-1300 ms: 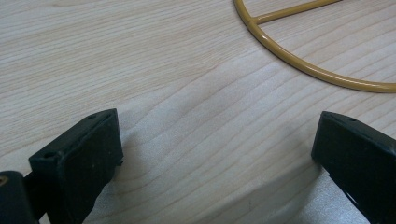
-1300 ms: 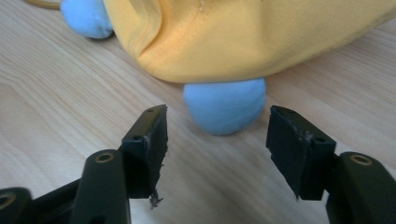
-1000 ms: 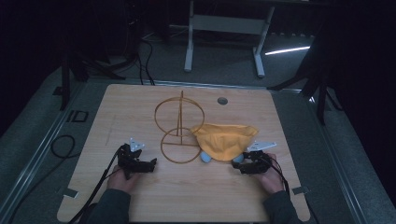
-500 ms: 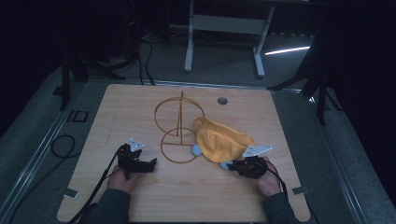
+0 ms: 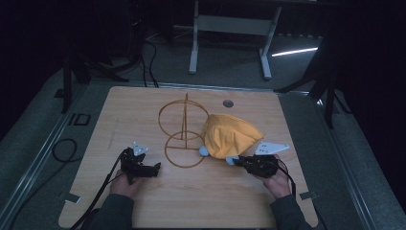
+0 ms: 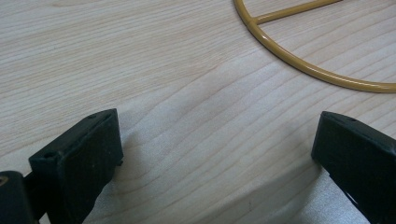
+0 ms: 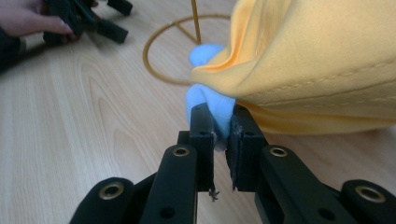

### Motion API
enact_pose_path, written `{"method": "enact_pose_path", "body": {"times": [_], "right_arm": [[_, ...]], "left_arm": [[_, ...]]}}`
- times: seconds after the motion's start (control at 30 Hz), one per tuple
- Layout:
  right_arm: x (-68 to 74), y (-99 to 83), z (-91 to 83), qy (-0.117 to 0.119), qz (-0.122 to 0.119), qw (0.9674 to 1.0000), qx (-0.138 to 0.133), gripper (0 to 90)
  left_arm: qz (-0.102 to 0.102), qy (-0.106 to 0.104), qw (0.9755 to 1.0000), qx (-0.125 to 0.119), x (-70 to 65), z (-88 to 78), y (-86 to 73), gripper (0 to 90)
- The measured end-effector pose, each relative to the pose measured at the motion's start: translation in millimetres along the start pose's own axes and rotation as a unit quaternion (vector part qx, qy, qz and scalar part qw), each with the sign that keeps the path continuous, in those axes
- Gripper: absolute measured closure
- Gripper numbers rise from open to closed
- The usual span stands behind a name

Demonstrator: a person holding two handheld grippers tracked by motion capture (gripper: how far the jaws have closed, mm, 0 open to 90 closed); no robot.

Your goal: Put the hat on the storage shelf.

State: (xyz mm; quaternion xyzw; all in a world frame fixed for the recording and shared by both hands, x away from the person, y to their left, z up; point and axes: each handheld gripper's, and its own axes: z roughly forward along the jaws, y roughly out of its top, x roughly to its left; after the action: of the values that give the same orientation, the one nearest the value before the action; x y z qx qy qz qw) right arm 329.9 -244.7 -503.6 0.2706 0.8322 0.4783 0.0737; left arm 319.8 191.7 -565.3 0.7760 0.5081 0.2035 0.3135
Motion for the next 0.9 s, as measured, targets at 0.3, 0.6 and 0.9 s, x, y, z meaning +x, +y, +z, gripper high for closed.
{"method": "enact_pose_path", "body": {"times": [0.3, 0.6, 0.9], "right_arm": [[4.5, 30.7, -16.7, -0.011, -0.030, 0.9993, -0.021, 82.3], [16.7, 62.2, -41.0, -0.017, -0.064, 0.9967, -0.046, 82.2], [29.1, 64.0, -50.9, 0.002, -0.055, 0.9954, -0.078, 81.0]], "left_arm": [[0.000, 0.000, 1.0000, 0.000, 0.0, 0.0, 0.0, 1.9], [0.001, -0.001, 1.0000, 0.002, 0.3, -0.4, 0.2, 1.9], [0.001, 0.000, 1.0000, 0.001, 0.2, -0.2, 0.1, 1.9]]}}
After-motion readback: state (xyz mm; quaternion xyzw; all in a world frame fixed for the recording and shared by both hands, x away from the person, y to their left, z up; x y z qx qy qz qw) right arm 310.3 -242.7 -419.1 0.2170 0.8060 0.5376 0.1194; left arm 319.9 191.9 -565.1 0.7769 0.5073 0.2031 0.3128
